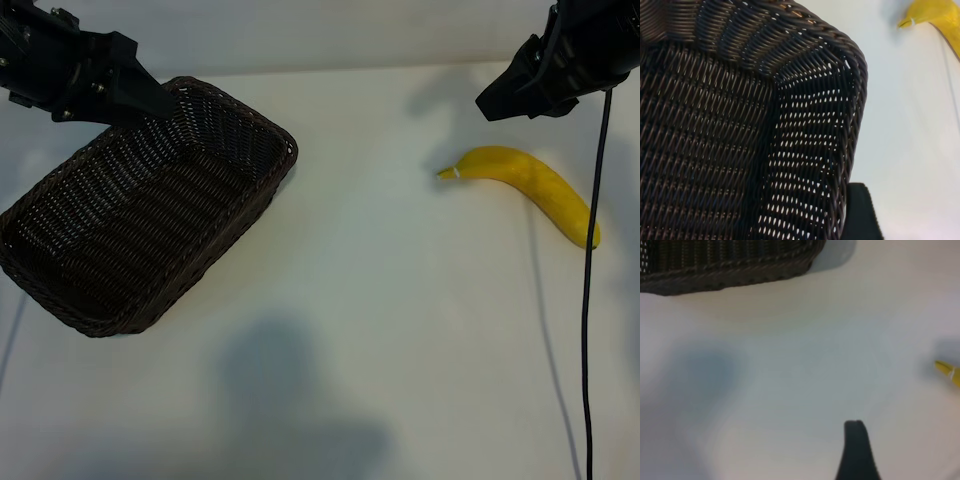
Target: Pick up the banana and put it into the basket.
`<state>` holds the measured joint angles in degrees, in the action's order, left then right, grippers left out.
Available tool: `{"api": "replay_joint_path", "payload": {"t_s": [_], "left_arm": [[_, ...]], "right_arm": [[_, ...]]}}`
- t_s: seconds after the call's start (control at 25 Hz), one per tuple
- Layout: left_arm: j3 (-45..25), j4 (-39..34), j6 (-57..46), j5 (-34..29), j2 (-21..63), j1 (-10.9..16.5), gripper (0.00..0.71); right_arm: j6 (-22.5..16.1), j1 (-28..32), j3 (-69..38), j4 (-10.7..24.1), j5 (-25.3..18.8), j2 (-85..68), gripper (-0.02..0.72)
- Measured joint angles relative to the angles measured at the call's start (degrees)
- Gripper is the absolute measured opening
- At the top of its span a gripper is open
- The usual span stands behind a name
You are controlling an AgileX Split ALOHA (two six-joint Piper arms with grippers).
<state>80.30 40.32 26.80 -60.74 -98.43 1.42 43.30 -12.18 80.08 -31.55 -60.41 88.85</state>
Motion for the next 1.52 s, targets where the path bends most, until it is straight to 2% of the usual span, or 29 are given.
{"api": "replay_joint_path", "payload": {"t_s": [0.88,1.12,1.24,1.52], "left_arm": [[0.0,0.0,0.2,0.1,0.0,0.0,0.507],[0.0,0.0,1.3,5.8,0.0,0.0,0.507],[0.0,0.0,0.3,6.7,0.0,0.0,0.507],[0.0,0.1,-5.5,2.1,0.9,1.3,0.499]], "right_arm": [[-0.2,0.0,0.0,0.0,0.0,0.0,0.503],[-0.3,0.0,0.0,0.0,0.0,0.0,0.503],[-0.3,0.0,0.0,0.0,0.0,0.0,0.503],[-0.4,0.0,0.0,0.0,0.0,0.0,0.503]]}}
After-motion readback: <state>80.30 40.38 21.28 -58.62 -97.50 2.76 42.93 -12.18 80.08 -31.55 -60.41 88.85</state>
